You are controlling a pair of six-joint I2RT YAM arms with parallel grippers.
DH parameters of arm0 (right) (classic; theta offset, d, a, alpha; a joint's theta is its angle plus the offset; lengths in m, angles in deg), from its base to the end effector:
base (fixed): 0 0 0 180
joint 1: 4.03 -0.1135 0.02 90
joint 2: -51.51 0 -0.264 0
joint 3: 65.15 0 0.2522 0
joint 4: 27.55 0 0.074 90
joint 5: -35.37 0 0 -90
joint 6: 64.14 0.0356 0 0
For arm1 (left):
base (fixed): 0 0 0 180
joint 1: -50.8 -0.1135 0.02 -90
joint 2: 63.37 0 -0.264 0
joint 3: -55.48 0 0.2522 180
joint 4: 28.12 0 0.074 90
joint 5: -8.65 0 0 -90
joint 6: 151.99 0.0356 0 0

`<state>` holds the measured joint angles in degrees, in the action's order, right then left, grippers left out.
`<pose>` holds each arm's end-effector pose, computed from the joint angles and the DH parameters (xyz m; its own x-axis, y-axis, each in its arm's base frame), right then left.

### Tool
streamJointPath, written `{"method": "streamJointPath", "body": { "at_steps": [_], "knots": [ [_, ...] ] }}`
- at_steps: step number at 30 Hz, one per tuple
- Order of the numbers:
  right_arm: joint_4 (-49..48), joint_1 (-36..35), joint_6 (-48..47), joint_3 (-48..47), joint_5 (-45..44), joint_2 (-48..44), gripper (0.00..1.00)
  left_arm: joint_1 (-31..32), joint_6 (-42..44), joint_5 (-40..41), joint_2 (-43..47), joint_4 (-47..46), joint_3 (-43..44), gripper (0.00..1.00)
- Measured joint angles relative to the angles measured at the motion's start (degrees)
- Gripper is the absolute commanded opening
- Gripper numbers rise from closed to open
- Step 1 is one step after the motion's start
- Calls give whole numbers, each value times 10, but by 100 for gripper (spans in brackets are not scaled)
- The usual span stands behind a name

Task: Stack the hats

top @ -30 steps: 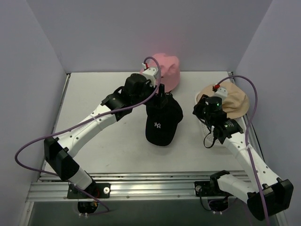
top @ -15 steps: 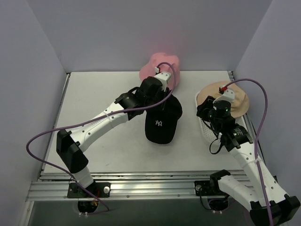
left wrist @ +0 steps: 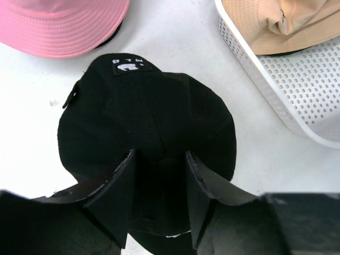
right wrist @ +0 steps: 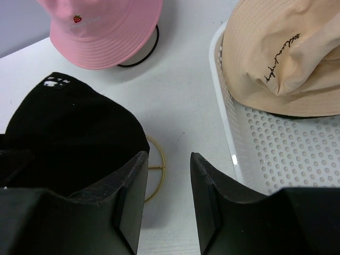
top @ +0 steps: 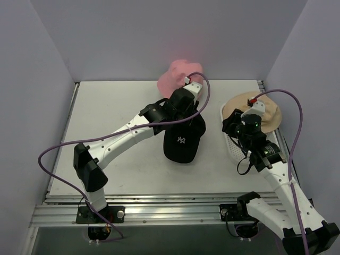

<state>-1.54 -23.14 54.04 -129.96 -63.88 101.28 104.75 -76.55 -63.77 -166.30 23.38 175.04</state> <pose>0.1910 0.0601 0.3597 -0.2407 0.4099 -0.8798 -0.0685 0.8970 0.4367 0.2496 -0.3246 0.3813 -0.4827 0.2560 -0.8375 0.5203 0.8531 -0.0391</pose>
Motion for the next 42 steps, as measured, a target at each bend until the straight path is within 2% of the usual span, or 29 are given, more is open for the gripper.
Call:
{"method": "streamJointPath", "body": {
  "at_steps": [1, 4, 5, 12, 18, 25, 28, 32, 36, 42],
  "knots": [
    [0, 0, 0, 0, 2, 0, 35, 2, 1, 4, -3, 2, 2, 55],
    [-6, 0, 0, 3, 13, 0, 35, 5, 2, 12, -8, 3, 2, 63],
    [-9, 0, 0, 5, 17, 1, 35, 6, 3, 13, -8, 3, 2, 70],
    [-68, -3, 0, 5, 68, 67, 35, 7, 0, 7, -5, 2, 2, 79],
    [-120, -21, 1, 3, 98, 153, 34, -18, -2, -33, 37, 0, -5, 82],
    [-171, -34, 16, 4, 106, 184, 34, -100, -17, -105, 128, -49, -97, 84],
    [-182, -36, 18, 4, 105, 197, 34, -110, -22, -127, 144, -64, -133, 86],
    [-152, -31, 10, 0, 63, 202, 36, -108, -33, -137, 170, -73, -179, 94],
    [-102, 15, -14, -32, 15, 197, 37, -108, -57, -124, 230, -88, -240, 94],
    [-61, 109, -30, -102, -37, 188, 42, -107, -87, -104, 383, -139, -384, 94]
  ]
}}
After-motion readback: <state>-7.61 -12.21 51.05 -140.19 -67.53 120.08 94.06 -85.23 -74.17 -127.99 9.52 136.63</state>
